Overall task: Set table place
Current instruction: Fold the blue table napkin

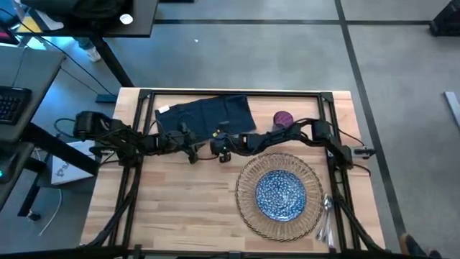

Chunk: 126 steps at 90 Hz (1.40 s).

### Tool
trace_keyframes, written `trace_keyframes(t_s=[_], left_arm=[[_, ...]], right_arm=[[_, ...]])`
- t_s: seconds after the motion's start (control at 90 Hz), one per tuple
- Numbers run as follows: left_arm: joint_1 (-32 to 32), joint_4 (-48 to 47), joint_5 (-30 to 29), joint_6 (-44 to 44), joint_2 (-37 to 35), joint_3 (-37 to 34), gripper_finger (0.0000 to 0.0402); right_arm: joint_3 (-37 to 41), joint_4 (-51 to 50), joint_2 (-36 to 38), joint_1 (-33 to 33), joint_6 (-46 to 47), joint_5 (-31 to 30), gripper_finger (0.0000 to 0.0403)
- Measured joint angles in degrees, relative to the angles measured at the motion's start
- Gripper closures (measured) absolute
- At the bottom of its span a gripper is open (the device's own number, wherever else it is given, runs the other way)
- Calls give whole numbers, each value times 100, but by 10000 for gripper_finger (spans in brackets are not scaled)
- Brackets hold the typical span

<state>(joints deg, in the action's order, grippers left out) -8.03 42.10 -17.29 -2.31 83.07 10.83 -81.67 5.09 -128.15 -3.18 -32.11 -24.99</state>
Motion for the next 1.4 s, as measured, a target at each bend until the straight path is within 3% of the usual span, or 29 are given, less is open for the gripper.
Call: trace_keyframes(t_s=[0.222, 0.489, 0.611, 0.844, 0.978, 1.256, 1.4], left_arm=[[0, 27, -4, 109, -33, 4, 238], [0, -116, 7, 106, -139, 0, 238], [0, -365, 14, 106, -422, 0, 238], [-26, -986, 1, 107, -1211, 0, 238], [-31, -1138, 2, 139, -1536, 2, 238], [-31, -1233, 12, 85, -1934, 0, 238], [-26, -1249, 25, -45, -2209, 38, 238]], right_arm=[[-13, 599, -203, -6, -1319, -79, 247], [-44, 1294, -611, -17, -2529, -639, 243], [-31, 1018, -465, -8, -2471, -949, 252], [-481, -846, -99, -119, -1459, 320, 261], [-616, -898, -54, -254, -1533, 628, 261], [-364, -914, -65, -459, -1917, 702, 261], [-374, -593, -244, -489, -2075, 406, 261]])
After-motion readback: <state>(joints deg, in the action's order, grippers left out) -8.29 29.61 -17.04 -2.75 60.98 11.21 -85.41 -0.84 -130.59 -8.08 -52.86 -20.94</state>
